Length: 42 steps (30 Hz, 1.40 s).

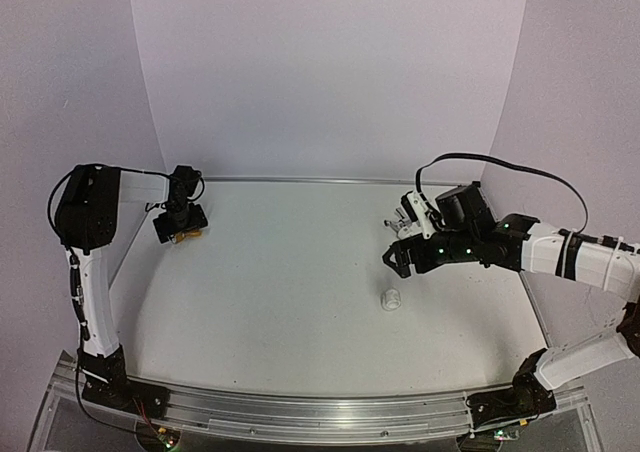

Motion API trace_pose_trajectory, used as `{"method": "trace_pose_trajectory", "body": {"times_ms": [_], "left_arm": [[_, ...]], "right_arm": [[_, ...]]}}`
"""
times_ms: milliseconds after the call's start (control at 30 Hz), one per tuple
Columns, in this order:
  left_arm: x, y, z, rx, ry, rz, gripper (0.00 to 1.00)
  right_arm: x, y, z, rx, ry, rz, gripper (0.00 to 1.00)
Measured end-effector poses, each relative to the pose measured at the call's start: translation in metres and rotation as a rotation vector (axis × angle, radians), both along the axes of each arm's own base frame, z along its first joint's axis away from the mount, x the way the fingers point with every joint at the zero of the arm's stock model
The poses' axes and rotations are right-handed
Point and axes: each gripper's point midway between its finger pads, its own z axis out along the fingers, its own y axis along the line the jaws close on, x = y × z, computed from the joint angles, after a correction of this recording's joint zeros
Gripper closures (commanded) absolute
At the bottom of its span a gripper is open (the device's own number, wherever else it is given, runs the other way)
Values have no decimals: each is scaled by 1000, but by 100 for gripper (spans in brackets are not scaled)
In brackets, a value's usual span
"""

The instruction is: Install the water faucets

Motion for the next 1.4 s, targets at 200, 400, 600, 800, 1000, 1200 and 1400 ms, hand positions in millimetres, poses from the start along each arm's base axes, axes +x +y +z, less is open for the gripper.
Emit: {"method": "trace_pose_trajectory", "body": {"times_ms": [200,400,600,800,1000,1200,1400], "left_arm": [[-2,8,-3,48,17,10,17],[0,8,-6,59,30,-15,18],[0,4,-7,58,46,-65,42],[-12,-8,-3,36,63,-142,48],[-46,-63,39,37,9,-322,54],[-102,-166,111,-33,-231,-648,62],[-172,-231,144,-130,-410,-933,65]], "right_arm": [[0,2,1,13,3,3,2],[-1,4,1,27,12,2,2],[-3,5,5,51,21,0,2],[-3,6,9,78,25,-15,2],[-4,11,12,130,50,-32,2],[-5,28,16,239,106,-21,2],[-6,67,19,391,254,41,2]]}}
